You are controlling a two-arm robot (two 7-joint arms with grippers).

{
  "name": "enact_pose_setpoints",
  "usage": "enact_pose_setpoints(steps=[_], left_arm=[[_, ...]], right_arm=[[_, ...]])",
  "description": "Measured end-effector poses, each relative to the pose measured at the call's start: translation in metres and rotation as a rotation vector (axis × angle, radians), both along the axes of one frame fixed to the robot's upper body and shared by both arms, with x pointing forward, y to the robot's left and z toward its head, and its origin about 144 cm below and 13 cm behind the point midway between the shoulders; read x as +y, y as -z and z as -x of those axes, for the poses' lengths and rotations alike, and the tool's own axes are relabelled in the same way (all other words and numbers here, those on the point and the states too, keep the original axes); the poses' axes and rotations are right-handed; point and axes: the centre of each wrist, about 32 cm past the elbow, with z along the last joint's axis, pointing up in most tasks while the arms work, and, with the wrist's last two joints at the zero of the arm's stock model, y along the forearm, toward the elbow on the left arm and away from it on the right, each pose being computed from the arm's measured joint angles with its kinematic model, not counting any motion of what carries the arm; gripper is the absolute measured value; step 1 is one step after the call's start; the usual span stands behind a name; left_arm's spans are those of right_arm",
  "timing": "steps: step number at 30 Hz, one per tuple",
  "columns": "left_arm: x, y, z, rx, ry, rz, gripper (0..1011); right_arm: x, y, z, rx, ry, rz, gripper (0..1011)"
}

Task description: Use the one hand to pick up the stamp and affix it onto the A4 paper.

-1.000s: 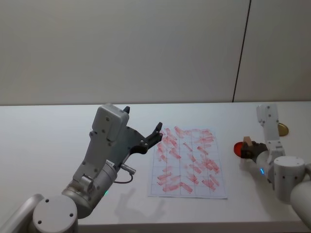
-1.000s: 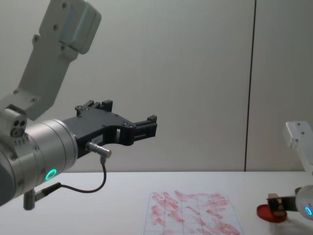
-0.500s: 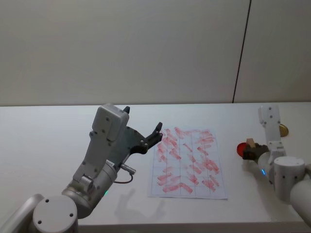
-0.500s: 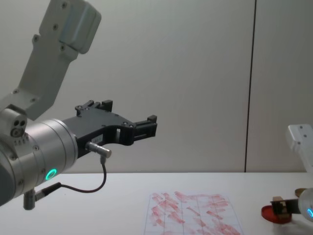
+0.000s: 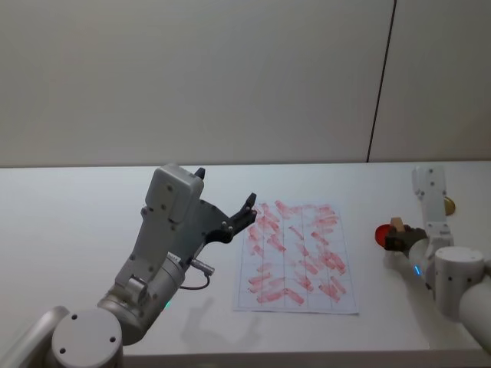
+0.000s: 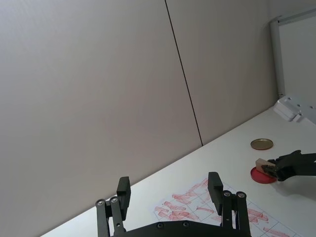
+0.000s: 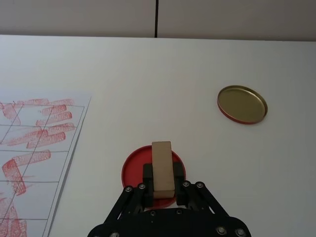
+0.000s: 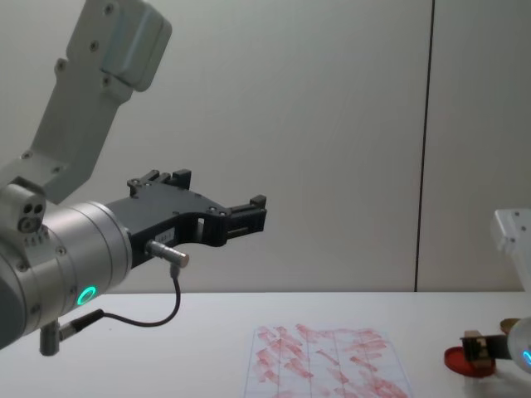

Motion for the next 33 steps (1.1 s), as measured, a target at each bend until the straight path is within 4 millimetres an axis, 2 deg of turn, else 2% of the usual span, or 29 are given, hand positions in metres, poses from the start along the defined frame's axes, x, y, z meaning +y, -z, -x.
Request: enact_pose_setpoints(steps=[8,14,25,33], left_arm=[[0.0,0.0,0.0,0.0,0.0,0.0,993],[0.0,0.0,0.0,0.0,0.0,0.0,993],[0.0,0.0,0.0,0.0,0.0,0.0,993],[0.0,0.0,0.0,0.0,0.0,0.0,993]], right_arm=[[0.002,-0.012,-0.006,-0.074,-0.014,-0.028,218],[0.006,-0.033,-0.006,-0.149,-0.035,-0.055,217],[0.025,-0.072,0.019,-0.189,-0.111,-0.076,217],[0.043,-0.084,0.041,-0.158,-0.182,-0.055,217]])
